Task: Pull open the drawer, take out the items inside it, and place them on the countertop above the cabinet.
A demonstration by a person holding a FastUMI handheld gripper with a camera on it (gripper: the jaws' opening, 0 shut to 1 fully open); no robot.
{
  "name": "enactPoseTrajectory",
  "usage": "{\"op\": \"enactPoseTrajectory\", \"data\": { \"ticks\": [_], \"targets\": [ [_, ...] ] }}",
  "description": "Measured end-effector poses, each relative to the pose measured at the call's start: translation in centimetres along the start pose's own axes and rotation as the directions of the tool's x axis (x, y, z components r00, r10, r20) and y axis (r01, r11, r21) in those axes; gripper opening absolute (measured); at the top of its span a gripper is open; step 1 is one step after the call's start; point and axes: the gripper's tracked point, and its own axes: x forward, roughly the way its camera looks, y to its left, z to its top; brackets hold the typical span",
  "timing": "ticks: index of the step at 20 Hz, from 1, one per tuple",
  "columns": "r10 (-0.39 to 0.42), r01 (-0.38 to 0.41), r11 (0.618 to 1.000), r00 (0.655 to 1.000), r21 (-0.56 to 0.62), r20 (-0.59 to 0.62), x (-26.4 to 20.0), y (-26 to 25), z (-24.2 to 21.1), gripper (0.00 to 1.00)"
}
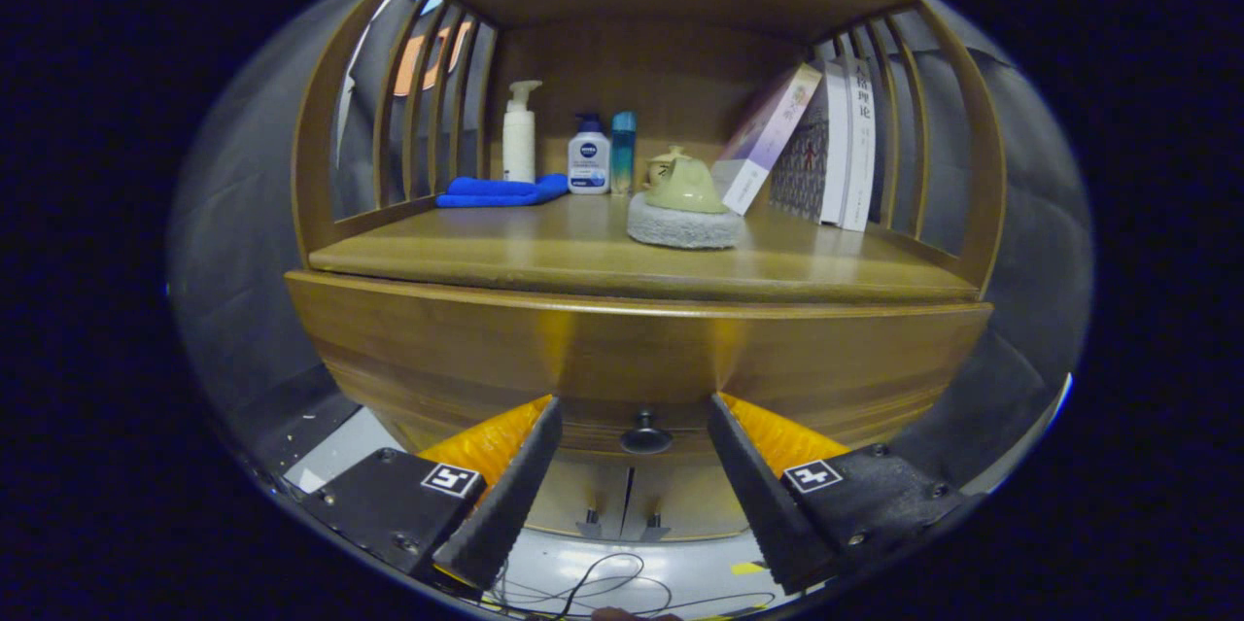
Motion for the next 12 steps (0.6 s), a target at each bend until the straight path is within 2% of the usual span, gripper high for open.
{"op": "enactPoseTrajectory", "data": {
  "ticks": [4, 7, 12],
  "targets": [
    [-0.028, 0.028, 0.999, 0.999, -0.034, -0.018, 0.2, -0.1, -0.1, 0.99],
    [-0.009, 0.009, 0.999, 1.0, -0.05, 0.0, -0.9, -0.2, 0.8, 0.99],
    [0.076, -0.062, 0.995, 0.979, -0.08, 0.19, -9.3, -0.2, 7.9, 0.99]
  ]
}}
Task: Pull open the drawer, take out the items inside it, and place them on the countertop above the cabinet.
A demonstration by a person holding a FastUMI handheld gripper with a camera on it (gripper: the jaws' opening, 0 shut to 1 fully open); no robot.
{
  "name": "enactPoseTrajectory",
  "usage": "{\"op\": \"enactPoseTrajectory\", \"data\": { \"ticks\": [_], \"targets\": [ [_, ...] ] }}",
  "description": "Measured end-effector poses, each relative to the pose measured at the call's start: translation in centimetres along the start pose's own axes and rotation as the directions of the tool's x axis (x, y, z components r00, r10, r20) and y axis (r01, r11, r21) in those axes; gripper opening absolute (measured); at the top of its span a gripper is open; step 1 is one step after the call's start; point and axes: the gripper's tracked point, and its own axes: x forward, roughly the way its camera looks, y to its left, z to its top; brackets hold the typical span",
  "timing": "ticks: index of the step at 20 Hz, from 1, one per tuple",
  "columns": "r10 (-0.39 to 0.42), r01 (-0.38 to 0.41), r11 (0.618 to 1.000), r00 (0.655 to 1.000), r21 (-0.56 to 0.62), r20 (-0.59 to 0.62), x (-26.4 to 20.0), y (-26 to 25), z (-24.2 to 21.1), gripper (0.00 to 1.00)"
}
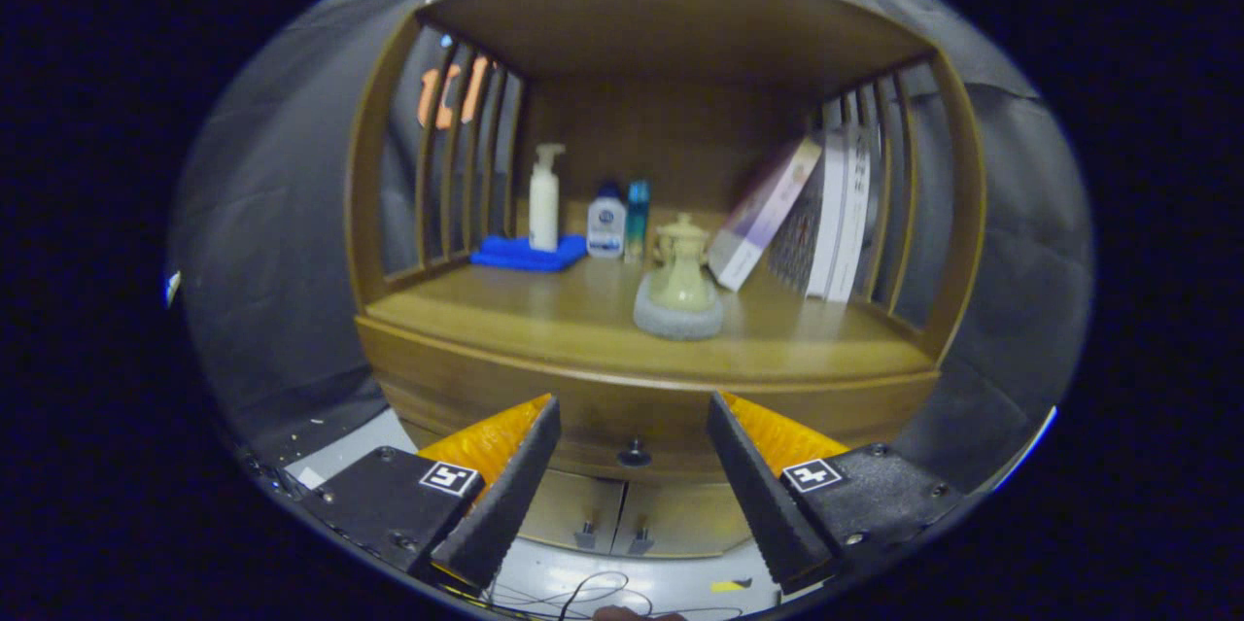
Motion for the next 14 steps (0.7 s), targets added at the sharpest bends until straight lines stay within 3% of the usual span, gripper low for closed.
{"op": "enactPoseTrajectory", "data": {
  "ticks": [8, 14],
  "targets": [
    [0.063, -0.07, 0.997, 0.959, 0.014, 0.278, -15.0, 0.3, 13.5, 0.99],
    [0.037, -0.055, 0.997, 0.945, 0.046, 0.326, -21.4, -2.6, 18.1, 0.98]
  ]
}}
